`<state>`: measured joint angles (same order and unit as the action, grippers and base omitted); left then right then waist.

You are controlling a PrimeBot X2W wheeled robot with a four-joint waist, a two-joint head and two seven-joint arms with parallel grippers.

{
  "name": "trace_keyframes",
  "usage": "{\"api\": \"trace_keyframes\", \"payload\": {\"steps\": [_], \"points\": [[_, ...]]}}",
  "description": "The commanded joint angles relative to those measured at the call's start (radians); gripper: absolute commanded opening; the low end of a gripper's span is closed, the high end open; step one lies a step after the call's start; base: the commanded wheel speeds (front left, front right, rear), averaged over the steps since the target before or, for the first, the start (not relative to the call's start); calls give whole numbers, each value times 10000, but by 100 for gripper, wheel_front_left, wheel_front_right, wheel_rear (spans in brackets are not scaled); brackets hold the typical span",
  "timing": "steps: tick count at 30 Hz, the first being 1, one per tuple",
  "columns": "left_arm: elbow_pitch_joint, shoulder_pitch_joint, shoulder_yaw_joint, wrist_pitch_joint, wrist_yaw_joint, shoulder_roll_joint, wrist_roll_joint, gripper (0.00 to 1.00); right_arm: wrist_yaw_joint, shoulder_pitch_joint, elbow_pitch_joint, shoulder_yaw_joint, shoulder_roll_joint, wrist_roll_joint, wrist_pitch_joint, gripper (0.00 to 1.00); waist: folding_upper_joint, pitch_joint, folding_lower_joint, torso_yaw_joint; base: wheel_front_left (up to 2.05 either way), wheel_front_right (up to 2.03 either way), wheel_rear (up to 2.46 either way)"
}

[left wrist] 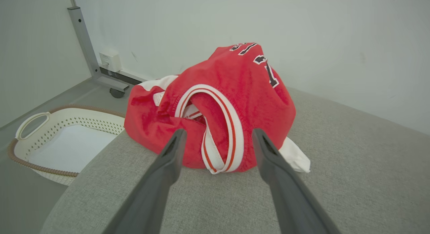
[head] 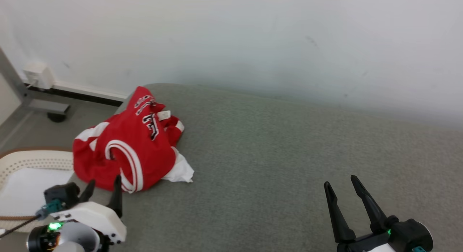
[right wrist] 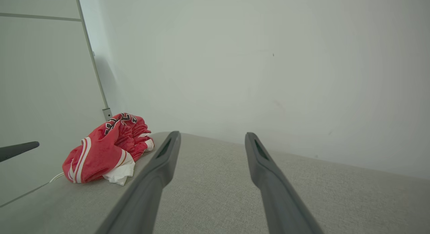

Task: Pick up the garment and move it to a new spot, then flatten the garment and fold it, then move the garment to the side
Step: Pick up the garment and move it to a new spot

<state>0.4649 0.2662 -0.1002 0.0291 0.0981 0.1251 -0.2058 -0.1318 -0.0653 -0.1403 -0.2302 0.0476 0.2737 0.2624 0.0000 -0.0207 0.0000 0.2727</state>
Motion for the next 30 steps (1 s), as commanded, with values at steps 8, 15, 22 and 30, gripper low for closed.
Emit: {"api": "trace_keyframes", "payload": {"steps": [8,15,22,30], "points": [[1775,1123,-476,-720,134,655,-792,100,21,-402,26,-107,51,-168,35,100,0,813,0,-1398,0,0,0],[3417,1885,-569,-603,188,1069,-1041,100,21,-694,54,-141,48,-219,35,100,0,1464,0,-2176,0,0,0],[4996,2324,-450,-545,230,1329,-1207,73,21,-931,8,-202,48,-192,35,100,0,1670,0,-2543,0,0,0],[5885,2488,-66,125,314,1511,-1319,0,21,-775,-78,-160,48,-127,35,100,0,1337,0,-2507,0,0,0]]}}
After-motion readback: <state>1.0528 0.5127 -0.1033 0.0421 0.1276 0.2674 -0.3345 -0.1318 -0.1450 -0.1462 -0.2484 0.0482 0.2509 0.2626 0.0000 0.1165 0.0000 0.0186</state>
